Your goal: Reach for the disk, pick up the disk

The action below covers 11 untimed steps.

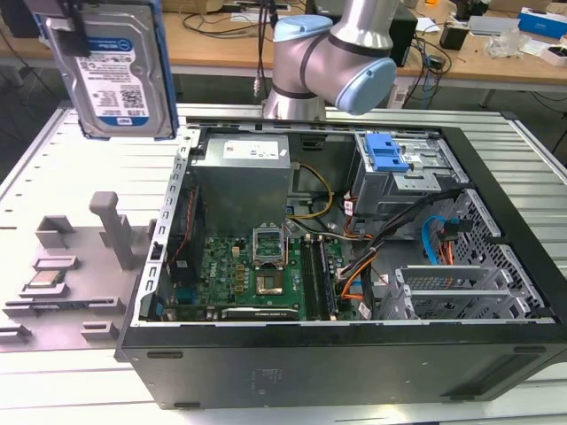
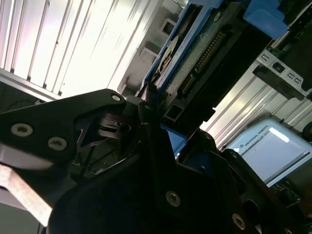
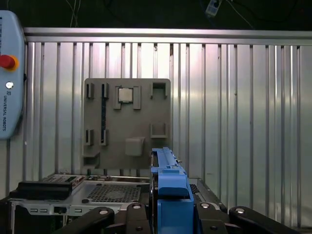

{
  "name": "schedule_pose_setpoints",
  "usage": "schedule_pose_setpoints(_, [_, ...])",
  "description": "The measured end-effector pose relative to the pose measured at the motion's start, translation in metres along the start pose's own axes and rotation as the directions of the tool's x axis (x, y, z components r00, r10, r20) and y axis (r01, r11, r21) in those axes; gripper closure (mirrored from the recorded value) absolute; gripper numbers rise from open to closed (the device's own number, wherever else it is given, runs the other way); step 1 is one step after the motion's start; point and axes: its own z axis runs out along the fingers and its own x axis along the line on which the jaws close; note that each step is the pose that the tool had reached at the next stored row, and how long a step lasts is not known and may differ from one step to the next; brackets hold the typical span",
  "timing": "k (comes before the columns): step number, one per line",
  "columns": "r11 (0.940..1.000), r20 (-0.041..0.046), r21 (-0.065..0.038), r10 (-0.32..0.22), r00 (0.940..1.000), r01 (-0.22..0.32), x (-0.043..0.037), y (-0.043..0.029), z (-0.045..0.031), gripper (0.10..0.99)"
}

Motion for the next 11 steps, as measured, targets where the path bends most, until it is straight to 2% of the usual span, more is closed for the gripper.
schedule_pose_setpoints(1, [1.0,0.0001,0.0,0.0,1.0,0.0,0.0,-0.0029,-0.0001,0.718])
schedule_pose_setpoints(4, [1.0,0.0,0.0,0.0,1.0,0.0,0.0001,-0.0175,-0.0007,0.718])
schedule_pose_setpoints(5, [1.0,0.0001,0.0,0.0,1.0,0.0,0.0001,-0.0282,-0.0011,0.718])
schedule_pose_setpoints(6, [1.0,0.0,0.0,0.0,1.0,0.0,0.0002,-0.0441,-0.0017,0.718])
schedule_pose_setpoints(11, [1.0,0.0001,0.0,0.0,1.0,0.0,0.0003,-0.069,-0.0026,0.718])
